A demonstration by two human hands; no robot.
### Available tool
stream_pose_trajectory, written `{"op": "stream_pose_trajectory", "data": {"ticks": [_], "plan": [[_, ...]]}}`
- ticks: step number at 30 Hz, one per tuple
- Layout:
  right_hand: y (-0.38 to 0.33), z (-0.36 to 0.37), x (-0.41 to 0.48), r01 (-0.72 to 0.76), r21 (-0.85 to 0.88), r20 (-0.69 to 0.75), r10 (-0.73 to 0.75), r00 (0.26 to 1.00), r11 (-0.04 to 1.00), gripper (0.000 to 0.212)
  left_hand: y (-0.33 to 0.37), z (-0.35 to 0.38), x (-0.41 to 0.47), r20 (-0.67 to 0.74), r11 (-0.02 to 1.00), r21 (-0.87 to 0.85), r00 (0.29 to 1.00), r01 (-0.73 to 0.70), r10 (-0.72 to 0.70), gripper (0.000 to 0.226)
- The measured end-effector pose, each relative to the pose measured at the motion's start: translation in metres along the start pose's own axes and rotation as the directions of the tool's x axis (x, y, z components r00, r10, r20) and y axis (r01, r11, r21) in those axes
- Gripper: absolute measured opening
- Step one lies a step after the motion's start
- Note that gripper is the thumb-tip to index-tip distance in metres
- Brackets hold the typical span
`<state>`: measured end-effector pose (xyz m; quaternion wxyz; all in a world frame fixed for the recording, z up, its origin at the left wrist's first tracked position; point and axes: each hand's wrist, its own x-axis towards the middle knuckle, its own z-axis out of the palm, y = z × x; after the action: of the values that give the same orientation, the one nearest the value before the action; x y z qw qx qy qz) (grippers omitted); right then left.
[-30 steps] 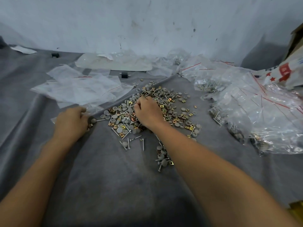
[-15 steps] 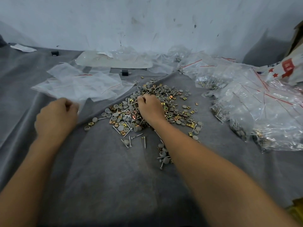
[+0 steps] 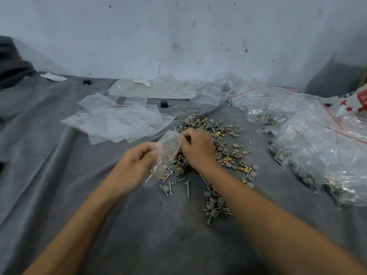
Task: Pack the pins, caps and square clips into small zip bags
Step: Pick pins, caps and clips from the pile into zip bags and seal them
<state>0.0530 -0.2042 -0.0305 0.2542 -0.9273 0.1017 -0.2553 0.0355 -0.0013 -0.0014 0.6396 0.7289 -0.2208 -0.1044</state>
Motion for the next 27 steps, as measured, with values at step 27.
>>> {"op": "stream_pose_trajectory", "data": {"ticks": [27], "plan": [[-0.009,-0.072,-0.096,-0.48,0.779,0.491,0.082,0.867,0.405,0.019,0.006,0.009,-0.032,-0.231,0.571,0.778,0.725,-0.264,0.649,0.023]]}}
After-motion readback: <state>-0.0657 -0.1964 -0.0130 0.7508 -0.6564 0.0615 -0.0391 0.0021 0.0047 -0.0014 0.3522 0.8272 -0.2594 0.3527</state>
